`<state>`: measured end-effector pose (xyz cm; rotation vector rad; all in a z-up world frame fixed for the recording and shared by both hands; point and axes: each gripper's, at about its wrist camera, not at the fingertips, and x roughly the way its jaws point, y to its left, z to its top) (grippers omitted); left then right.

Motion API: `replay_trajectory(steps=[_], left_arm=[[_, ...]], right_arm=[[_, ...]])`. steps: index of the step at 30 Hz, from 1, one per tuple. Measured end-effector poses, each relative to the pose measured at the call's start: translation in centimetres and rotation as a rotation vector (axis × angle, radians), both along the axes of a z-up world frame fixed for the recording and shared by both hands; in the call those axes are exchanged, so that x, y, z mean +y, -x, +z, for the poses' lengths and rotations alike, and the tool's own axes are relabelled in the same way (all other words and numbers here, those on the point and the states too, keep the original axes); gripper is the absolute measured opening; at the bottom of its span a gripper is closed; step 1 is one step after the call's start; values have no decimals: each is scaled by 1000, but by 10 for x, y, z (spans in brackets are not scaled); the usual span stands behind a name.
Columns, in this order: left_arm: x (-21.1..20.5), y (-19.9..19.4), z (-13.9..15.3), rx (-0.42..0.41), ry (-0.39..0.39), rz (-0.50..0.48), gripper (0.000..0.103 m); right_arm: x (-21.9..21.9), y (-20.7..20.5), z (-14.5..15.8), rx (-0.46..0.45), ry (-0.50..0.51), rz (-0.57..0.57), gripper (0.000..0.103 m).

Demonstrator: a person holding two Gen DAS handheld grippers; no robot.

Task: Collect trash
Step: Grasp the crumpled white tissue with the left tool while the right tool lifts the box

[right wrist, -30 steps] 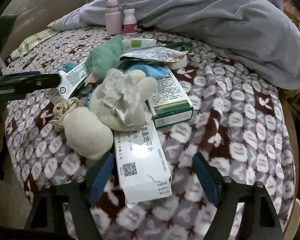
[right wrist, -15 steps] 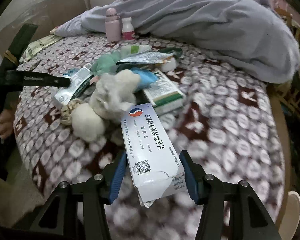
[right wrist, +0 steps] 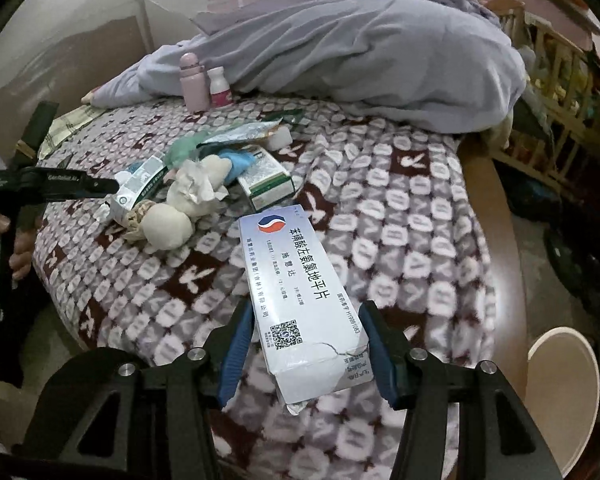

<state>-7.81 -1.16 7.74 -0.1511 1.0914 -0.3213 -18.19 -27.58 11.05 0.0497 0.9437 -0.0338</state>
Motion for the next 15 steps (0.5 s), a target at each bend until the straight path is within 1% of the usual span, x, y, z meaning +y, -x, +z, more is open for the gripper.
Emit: replay_trajectory(steps=[2,5,10,11,13,15], left_arm=[[-5,-7,-6,3,3,-15,53],[-7,-18,-12,11,-40,-27,54],[28,-16,-3,-21,-36,-4,54],[39,-15,-1,-27,-32,6,55],[54,-13,0,-26,-14,25,56],[68,-11,1,-27,9,42,57]], right_arm=[[1,-4,-6,11,-3,0,52],[3,-12,-15,32,-3,-2,52],[5,-18,-20,31,21,8,52],[5,-19,-21,30,22,11,54],[6,-23,-23,38,17,17,56],[9,-30,-28,67,33,19,56]])
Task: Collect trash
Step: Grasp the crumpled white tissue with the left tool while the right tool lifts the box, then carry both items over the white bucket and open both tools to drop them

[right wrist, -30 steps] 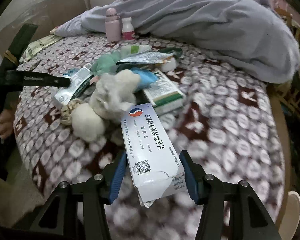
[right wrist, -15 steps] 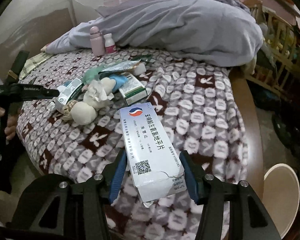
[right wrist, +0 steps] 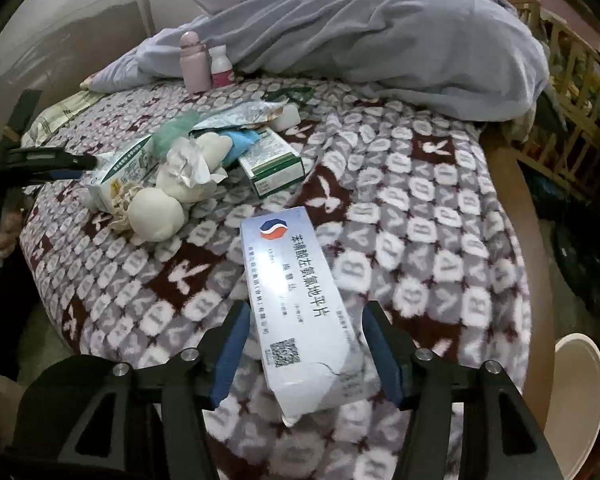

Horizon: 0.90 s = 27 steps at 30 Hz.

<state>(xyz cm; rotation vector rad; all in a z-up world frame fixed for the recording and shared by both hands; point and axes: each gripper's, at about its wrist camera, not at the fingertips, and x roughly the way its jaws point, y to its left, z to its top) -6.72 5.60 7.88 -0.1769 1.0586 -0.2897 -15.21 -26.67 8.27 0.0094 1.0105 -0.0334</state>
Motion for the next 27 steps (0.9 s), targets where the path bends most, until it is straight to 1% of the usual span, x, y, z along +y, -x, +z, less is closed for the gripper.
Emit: replay_trajectory(steps=[2,5,6,9,11,12,13,14,15,16,19,22,25,26,27], left_arm=[[5,2,-3,-3,-6,1,57],[-1,1,-16,27,-66,-20,57],[-4,0,-22,37,-71,-27,57],[-11,-7,-36,64,-66,-33,57],[-15,-14,-45,86,-48,-26,56],[-17,-16,-48,100,-39,-23,53],[-18,-17,-50,106,-26,-18,35],[-18,-16,-49,113,-5,-22,24],[-18,-16,-47,119,11,-29,23],[-18,-13,-43,115,24,-33,23],[-20,2,-18,56,23,-54,23],[-28,20,17,-3,43,-91,22],[-52,38,48,-49,53,-164,22],[-67,45,57,-64,58,-200,22],[-77,49,62,-70,60,-225,23]], right_arm=[[4,-3,-4,15,11,10,56],[7,-9,-9,30,30,17,56],[9,-11,-10,33,34,18,56],[9,-14,-13,38,36,15,56],[8,-16,-15,42,26,9,56],[7,-17,-16,39,17,5,56],[6,-17,-16,31,8,2,56],[6,-15,-16,22,3,-1,54],[5,-13,-15,11,-2,-4,51],[5,-11,-13,7,-1,-5,44],[2,0,-4,-20,-34,-3,44],[-3,12,10,-60,-52,-11,44],[-13,30,26,-103,-75,-38,44],[-17,35,29,-111,-75,-48,44],[-23,44,34,-122,-71,-66,44]])
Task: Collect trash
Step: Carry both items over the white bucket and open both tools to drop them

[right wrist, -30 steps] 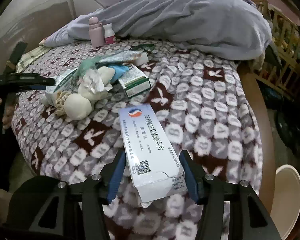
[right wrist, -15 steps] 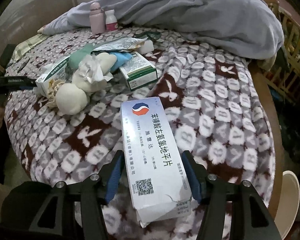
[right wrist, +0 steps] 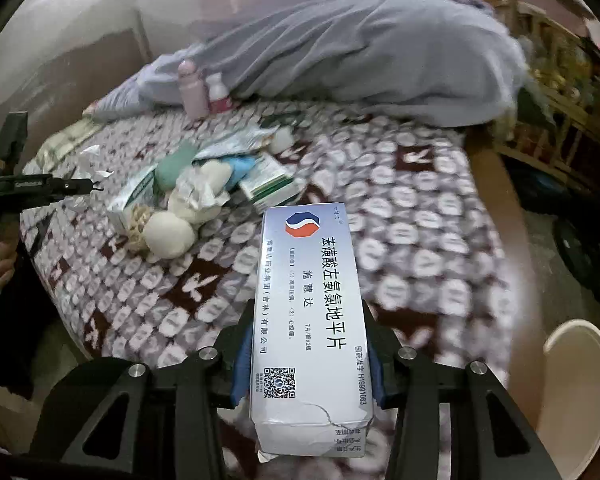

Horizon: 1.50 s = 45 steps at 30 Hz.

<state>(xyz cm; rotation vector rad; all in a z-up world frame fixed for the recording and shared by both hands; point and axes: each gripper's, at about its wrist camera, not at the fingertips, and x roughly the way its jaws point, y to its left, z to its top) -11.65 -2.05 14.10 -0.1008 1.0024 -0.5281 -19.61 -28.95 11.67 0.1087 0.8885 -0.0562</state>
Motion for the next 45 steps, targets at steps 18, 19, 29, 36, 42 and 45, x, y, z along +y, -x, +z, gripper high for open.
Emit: replay_trajectory(steps=[18,19,29,36,42,45], left_arm=[[-329,111,16,-11,-48,-626,23],[-344,116,13,-4,-54,-651,23],[-453,154,-20,61,-45,-787,23],[-485,164,-36,107,-26,-800,43],[-487,160,-41,121,-12,-758,53],[-477,156,-38,93,-42,-730,53]], right_arm=[[-151,118,-2,59,78,-431,44],[-159,123,-5,65,70,-450,44],[-227,158,-35,120,-1,-642,44],[-254,181,-41,122,-38,-782,56],[-255,179,-42,127,-36,-781,59],[-254,179,-43,122,-47,-775,59]])
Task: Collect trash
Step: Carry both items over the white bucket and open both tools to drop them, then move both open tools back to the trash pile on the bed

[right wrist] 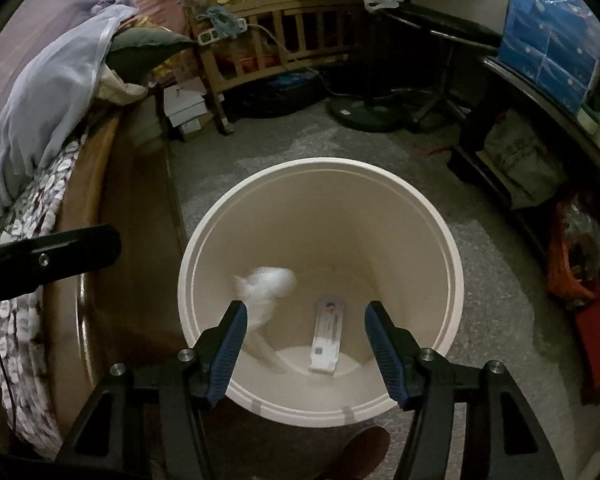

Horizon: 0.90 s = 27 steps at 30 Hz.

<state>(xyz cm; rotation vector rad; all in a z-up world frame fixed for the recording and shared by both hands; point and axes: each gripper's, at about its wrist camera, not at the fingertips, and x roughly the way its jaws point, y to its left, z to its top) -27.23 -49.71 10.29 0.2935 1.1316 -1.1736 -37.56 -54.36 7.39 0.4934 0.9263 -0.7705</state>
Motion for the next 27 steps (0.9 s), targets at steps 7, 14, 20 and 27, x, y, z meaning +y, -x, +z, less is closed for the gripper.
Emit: replay_trajectory(steps=[7,14,20,27], left_arm=[[39,-9,18,-197,-35,80,53],[79,-18,29,-305,-44,160,53],[117,-30,37,-347,-41,232,53],[161,-47,45,-373,-42,332,53]], right_arm=[[13,-4,9,-38,30,34,59],[40,-24,25,-43,82,96,59],[68,-45,41,-75,109,150,61],[104,-75,59,-117,141,224,66]])
